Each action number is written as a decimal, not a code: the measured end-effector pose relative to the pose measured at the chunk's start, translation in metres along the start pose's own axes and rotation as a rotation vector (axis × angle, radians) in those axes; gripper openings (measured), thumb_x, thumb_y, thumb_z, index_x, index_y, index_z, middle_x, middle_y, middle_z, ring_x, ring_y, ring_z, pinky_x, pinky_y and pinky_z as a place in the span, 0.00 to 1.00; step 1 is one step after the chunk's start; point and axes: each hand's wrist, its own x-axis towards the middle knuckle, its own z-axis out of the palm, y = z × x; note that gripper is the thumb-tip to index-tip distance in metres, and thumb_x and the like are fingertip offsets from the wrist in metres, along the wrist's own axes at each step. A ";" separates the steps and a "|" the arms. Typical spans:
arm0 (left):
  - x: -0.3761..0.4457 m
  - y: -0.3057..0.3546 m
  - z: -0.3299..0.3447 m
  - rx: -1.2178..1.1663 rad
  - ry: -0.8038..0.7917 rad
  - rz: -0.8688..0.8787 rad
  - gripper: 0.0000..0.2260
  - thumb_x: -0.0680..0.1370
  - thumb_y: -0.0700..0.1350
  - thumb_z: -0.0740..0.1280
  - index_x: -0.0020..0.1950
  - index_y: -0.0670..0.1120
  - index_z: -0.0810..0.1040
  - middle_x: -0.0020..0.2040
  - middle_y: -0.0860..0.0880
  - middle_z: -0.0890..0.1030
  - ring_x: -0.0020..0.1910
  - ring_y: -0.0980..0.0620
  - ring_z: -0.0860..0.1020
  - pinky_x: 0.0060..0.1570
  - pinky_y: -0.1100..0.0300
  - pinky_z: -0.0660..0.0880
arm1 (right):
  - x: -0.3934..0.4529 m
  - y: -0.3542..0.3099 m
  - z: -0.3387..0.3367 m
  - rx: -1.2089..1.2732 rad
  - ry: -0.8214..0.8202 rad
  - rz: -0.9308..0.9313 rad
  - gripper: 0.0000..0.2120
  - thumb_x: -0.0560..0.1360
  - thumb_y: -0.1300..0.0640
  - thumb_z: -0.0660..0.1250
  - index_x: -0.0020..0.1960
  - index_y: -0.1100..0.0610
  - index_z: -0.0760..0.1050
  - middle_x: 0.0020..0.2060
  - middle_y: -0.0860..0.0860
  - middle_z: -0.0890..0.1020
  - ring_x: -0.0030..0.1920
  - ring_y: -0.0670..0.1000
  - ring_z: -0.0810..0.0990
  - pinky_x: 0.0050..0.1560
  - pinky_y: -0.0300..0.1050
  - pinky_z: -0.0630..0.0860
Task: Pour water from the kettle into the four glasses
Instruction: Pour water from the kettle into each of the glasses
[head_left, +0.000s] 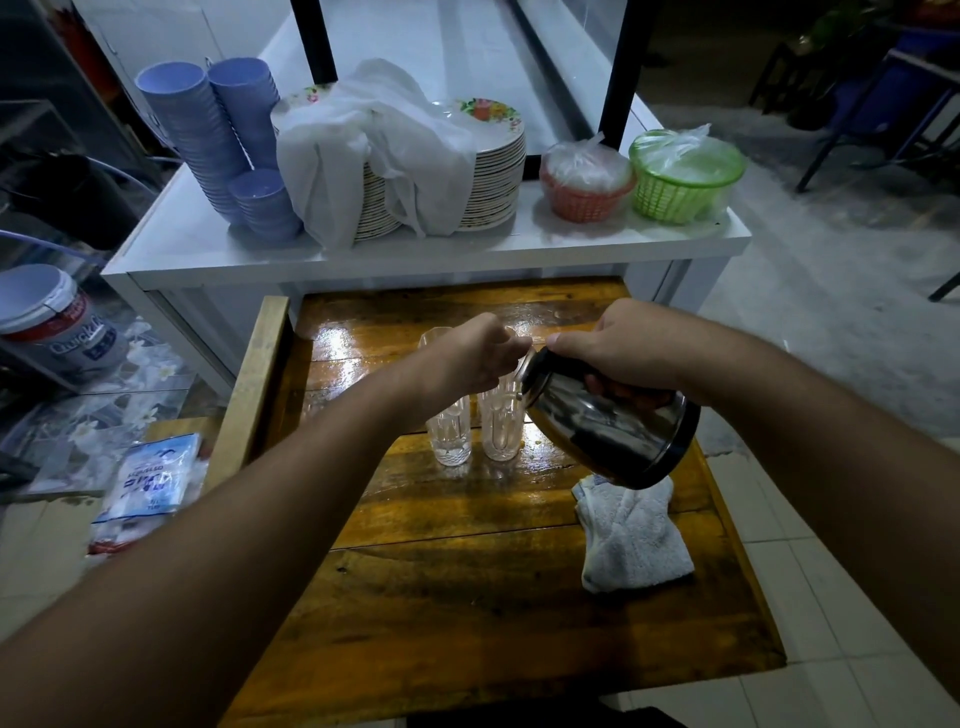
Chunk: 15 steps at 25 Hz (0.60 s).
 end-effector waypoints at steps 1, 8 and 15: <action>-0.002 0.000 0.000 0.008 -0.002 -0.002 0.30 0.78 0.55 0.49 0.76 0.42 0.67 0.74 0.46 0.73 0.72 0.51 0.71 0.70 0.57 0.66 | 0.001 -0.002 0.000 -0.023 0.002 -0.003 0.28 0.78 0.36 0.62 0.36 0.58 0.81 0.26 0.52 0.77 0.28 0.52 0.76 0.31 0.41 0.71; -0.008 0.000 -0.002 -0.032 0.003 0.004 0.29 0.79 0.53 0.48 0.76 0.41 0.67 0.74 0.45 0.72 0.71 0.50 0.71 0.71 0.56 0.66 | 0.004 -0.016 -0.002 -0.168 0.041 -0.009 0.26 0.77 0.35 0.63 0.38 0.57 0.80 0.32 0.52 0.79 0.32 0.52 0.77 0.33 0.42 0.71; -0.008 -0.003 -0.004 -0.102 0.016 0.021 0.26 0.82 0.50 0.47 0.75 0.41 0.68 0.73 0.46 0.74 0.69 0.52 0.73 0.70 0.55 0.66 | 0.007 -0.025 -0.005 -0.284 0.081 -0.028 0.27 0.78 0.35 0.62 0.39 0.59 0.78 0.32 0.54 0.78 0.31 0.51 0.75 0.31 0.42 0.67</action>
